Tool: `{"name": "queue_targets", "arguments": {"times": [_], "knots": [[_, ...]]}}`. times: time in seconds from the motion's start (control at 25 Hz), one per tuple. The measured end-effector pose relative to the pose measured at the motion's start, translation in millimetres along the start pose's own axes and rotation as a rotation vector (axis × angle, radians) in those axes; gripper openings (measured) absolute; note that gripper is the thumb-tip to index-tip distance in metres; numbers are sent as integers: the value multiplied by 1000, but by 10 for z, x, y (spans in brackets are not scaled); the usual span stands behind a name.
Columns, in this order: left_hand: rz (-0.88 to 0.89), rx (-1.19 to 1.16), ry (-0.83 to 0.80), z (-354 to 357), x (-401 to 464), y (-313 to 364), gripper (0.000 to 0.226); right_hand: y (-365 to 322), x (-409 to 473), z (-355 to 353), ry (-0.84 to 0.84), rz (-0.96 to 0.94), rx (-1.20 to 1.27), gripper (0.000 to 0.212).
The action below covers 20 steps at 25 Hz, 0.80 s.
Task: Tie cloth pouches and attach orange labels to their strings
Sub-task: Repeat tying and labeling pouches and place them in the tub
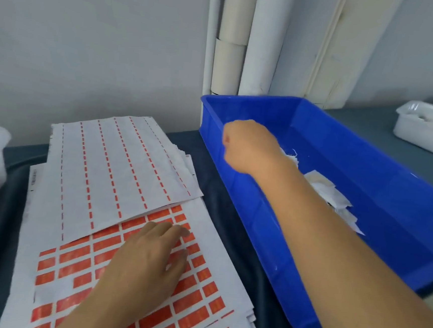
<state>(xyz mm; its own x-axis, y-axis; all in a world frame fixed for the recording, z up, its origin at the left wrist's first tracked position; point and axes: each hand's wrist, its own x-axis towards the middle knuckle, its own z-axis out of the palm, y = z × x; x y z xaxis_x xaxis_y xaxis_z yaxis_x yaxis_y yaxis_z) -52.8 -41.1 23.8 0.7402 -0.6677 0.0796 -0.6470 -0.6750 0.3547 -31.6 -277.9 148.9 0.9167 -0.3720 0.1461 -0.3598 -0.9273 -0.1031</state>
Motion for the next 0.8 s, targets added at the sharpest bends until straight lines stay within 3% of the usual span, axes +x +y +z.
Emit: {"name": "queue_targets", "arguments": {"times": [0.12, 0.24, 0.6, 0.8], "knots": [[48, 41, 27, 77, 8, 24, 50, 478, 55, 139, -125, 212, -177, 12], [59, 33, 39, 105, 13, -5, 47, 734, 77, 356, -264, 341, -246, 15], [65, -32, 41, 103, -10, -63, 41, 777, 112, 331, -3, 425, -243, 19], [-7, -151, -13, -16, -36, -93, 29, 449, 97, -252, 250, 271, -159, 21]]}}
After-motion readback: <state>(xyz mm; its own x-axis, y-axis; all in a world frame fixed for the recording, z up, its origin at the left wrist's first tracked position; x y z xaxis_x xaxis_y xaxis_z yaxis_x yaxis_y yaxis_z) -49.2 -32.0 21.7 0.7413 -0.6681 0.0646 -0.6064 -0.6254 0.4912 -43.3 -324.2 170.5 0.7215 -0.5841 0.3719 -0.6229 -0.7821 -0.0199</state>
